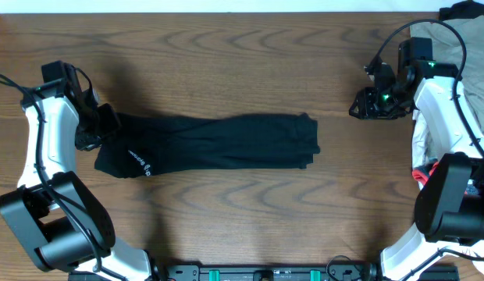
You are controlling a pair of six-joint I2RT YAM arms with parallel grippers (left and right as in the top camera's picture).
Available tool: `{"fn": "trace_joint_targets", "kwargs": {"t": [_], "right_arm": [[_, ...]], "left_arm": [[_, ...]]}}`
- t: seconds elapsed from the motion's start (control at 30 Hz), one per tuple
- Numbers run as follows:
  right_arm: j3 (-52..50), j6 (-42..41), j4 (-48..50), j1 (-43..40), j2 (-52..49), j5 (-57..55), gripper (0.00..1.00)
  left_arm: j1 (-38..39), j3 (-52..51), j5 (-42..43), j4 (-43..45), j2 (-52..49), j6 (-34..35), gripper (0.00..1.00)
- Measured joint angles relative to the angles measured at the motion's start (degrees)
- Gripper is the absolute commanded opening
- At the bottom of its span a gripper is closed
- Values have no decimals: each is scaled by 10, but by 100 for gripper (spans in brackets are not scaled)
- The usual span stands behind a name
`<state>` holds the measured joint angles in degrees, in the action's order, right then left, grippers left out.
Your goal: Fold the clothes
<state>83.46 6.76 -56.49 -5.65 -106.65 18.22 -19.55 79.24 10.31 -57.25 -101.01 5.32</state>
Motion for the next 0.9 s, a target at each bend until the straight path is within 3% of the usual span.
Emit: {"fn": "trace_joint_targets", "kwargs": {"t": [0.2,0.43,0.57,0.67,0.9], "right_arm": [[0,0,-3,0,0,0,44],[0,0,-10,0,0,-2,44],[0,2,-11,0,0,-2,44],[0,2,-11,0,0,-2,43],[0,2,-17,0,0,-2,44]], "left_arm": [[60,12,74,-5,0,14,6],[176,12,121,30,0,75,8],[243,12,125,65,0,97,10],[291,12,126,89,0,103,17],[369,12,71,97,0,132,17]]}}
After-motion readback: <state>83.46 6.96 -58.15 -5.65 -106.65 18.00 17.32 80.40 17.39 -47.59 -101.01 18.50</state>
